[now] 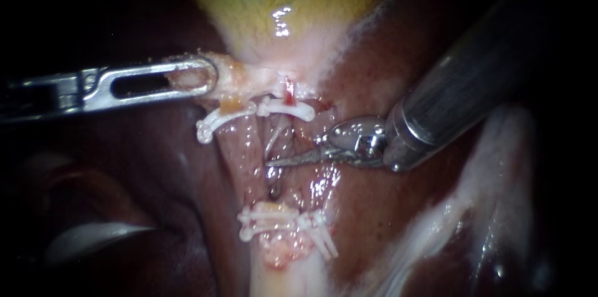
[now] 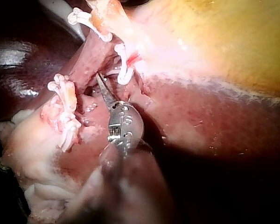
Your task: Go back from the cut right tube
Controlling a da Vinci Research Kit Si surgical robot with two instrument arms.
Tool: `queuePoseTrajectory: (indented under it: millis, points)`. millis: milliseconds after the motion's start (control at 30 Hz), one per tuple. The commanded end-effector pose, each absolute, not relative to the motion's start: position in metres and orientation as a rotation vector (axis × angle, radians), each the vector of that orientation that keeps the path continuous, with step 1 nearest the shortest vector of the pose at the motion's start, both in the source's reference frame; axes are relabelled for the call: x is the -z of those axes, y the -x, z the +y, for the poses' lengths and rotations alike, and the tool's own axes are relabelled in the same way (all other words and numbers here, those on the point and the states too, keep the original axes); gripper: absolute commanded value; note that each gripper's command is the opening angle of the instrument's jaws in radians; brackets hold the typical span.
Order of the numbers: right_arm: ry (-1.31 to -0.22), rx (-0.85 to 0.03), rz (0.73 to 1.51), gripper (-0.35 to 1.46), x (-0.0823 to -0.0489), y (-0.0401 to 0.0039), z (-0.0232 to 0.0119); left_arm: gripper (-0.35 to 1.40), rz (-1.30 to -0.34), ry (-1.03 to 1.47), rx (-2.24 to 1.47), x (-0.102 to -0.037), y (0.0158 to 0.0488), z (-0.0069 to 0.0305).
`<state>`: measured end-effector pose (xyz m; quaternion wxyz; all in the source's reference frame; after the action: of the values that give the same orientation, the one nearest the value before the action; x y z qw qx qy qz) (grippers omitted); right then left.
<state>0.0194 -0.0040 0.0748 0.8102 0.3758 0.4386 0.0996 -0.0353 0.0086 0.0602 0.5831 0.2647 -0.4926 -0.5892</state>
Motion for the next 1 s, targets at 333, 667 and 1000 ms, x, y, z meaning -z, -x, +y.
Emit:
queuePoseTrajectory:
  millis: [333, 667, 1000]
  points:
    - [-0.78, -0.227, 0.952, 0.29, -0.0739, -0.0195, -0.0047, -0.35, -1.15, -0.619, 1.375, -0.0602, 0.0353, 0.0086]
    - [-0.754, -0.26, 1.001, 1.28, -0.0733, -0.0196, -0.0052, -0.35, -1.15, -0.619, 1.375, -0.0602, 0.0353, 0.0085]
    - [-0.549, -0.228, 1.015, 1.36, -0.0711, -0.0171, -0.004, -0.35, -1.15, -0.618, 1.374, -0.0602, 0.0353, 0.0085]
